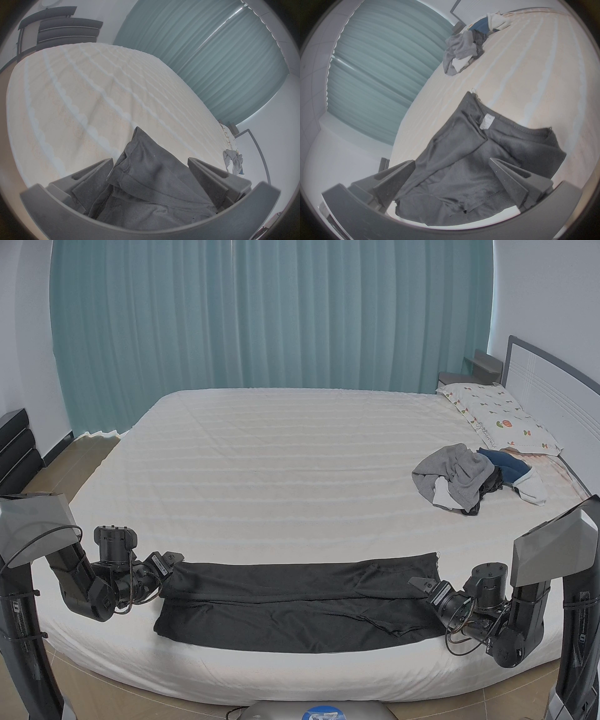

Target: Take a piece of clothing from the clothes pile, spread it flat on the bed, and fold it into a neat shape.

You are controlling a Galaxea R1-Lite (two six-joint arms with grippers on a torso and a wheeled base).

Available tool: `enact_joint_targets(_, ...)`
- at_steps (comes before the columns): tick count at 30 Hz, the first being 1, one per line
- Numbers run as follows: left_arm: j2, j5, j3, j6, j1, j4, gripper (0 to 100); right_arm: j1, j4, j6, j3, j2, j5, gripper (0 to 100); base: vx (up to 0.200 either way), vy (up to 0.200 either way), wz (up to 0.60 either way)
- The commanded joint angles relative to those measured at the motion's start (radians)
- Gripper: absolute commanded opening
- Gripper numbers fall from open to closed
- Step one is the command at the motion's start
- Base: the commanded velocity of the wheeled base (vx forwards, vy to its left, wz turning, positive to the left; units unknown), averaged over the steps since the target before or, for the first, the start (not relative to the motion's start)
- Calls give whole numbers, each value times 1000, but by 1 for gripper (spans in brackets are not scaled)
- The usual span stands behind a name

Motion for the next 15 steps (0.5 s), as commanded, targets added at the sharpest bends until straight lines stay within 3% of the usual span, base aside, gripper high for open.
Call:
enact_joint_targets(1, -11, 3, -8, -3, 5, -3, 100, -24, -10, 30, 5, -67, 7, 100, 0, 0, 0)
enact_joint_targets(5, -27, 5, -18, -32, 17, -2, 100, -36, -10, 51, 8, -79, 10, 100, 150, 0, 0)
enact_joint_targets(9, -17, -4, -1, -12, 9, 3, 100, -42, -10, 49, 6, -73, 11, 100, 0, 0, 0)
enact_joint_targets(14, 15, -6, -1, 63, 14, 6, 100, -45, -10, 49, 8, -70, 14, 100, 0, 0, 0)
enact_joint_targets(15, 49, -6, 2, 113, 12, 6, 100, -48, -10, 49, 6, -70, 28, 100, 0, 0, 0)
